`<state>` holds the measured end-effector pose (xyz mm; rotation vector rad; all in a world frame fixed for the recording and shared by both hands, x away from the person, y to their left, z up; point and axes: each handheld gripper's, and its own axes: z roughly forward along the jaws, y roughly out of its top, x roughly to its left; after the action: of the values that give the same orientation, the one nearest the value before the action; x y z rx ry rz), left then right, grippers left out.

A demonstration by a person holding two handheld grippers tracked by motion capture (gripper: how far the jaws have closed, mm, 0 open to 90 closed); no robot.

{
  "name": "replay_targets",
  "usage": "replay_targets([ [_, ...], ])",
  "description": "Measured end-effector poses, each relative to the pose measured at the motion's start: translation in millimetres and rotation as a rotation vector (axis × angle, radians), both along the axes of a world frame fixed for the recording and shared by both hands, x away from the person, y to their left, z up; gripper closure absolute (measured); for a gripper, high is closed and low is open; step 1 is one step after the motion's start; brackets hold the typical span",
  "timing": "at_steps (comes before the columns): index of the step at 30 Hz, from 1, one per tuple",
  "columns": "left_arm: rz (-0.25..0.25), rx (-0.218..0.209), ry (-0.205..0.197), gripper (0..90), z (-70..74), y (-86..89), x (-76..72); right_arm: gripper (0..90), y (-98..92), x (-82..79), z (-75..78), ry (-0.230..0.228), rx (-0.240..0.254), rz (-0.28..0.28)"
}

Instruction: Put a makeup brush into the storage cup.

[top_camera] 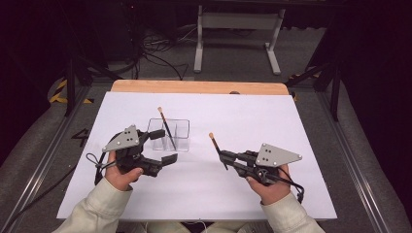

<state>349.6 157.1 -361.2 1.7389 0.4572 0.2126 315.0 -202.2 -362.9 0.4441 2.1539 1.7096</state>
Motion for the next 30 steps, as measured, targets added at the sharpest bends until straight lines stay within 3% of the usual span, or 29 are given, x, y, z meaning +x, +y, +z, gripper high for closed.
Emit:
replay_targets([
  [19, -0.016, -0.044, 0.01, 12.6, -0.3, -19.6, -0.8, 84.0, 14.6, -2.1, -8.5, -0.012, 0.025, 0.023],
  [30, -0.044, -0.058, 0.007, 22.4, -0.6, -29.7, -1.7, 84.1, 24.9, -3.8, -14.9, -0.001, 0.03, 0.045],
])
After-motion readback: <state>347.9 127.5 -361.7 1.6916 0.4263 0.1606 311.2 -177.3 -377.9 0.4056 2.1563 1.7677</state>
